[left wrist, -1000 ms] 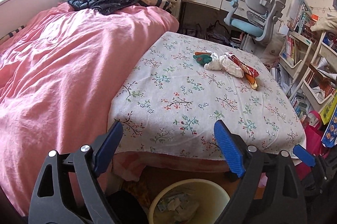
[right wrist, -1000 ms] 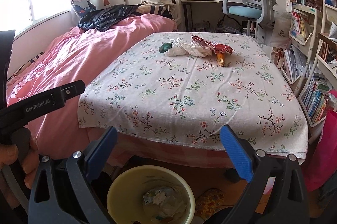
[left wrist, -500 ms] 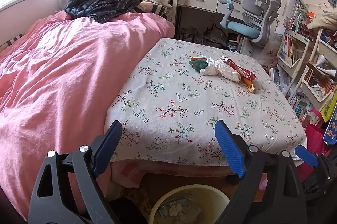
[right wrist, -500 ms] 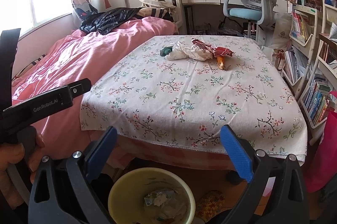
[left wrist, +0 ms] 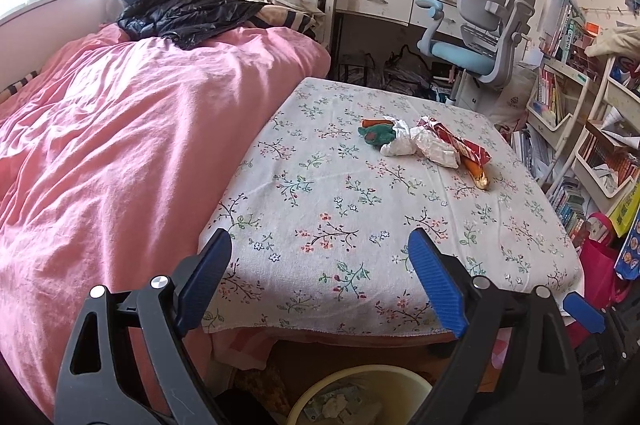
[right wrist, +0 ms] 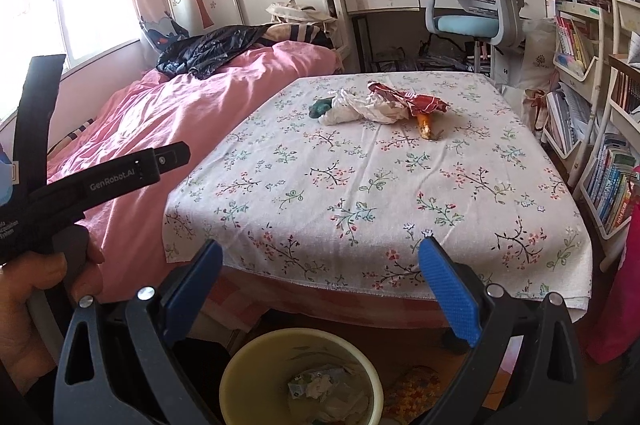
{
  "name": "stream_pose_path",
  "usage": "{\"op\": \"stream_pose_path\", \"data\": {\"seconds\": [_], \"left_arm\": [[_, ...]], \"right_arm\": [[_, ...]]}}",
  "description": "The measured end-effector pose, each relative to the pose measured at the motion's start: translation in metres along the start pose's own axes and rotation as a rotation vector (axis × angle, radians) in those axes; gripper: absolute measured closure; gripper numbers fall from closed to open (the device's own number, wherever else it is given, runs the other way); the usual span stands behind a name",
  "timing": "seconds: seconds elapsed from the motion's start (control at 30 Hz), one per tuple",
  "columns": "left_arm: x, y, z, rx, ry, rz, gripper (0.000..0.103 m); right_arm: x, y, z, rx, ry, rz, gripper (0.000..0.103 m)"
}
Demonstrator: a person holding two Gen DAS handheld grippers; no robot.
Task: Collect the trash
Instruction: 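Move both open grippers back toward the trash pile on the table, then grasp the orange stick with the right gripper while the left gripper grasps a white tissue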
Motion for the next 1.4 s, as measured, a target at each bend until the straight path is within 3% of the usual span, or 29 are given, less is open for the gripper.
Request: {"op": "stream_pose_path", "data": {"seconds": [0.2, 0.4, 0.63, 0.83, 0.9, 0.97, 1.17, 1.4], "left_arm": [[0.008, -0.015, -0.005, 0.032, 0.002, -0.005, 0.017], [0.023, -0.031, -0.012, 0.064, 0.015, -0.003, 0.017], [0.05, -0.038, -0.038, -0.011, 0.145, 0.068, 0.017], [0.077, -0.051, -0.064, -0.045, 0.206, 0.094, 0.017], [0.089, -0.055, -0.071, -0.065, 0.222, 0.11, 0.017], [0.101, -0.06, -0.078, -0.086, 0.237, 0.123, 0.017], [0.138, -0.073, -0.106, -0.144, 0.282, 0.154, 0.017], [0.196, -0.073, -0.128, -0.218, 0.285, 0.227, 0.017]], "right_arm": [[-0.001, -0.007, 0.001, 0.011, -0.019, -0.002, 0.009], [0.003, -0.04, -0.009, -0.043, 0.01, -0.011, 0.009], [0.029, -0.098, -0.048, -0.12, 0.093, 0.001, 0.009], [0.067, -0.094, -0.089, -0.05, 0.104, 0.094, 0.009], [0.08, -0.087, -0.095, -0.041, 0.088, 0.143, 0.013], [0.093, -0.087, -0.098, -0.052, 0.082, 0.176, 0.024], [0.131, -0.098, -0.114, -0.006, 0.048, 0.214, 0.043], [0.162, -0.098, -0.126, 0.039, 0.021, 0.25, 0.055]]}}
Point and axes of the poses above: each gripper's, at about its wrist camera, not at the fingertips, and x roughly the way its jaws point, z to its left, y to its underside, the point moved 9 cm from there along x, roughly the way its jaws point, and after that the axes turned 1 degree about -y, right-handed, at the moved point
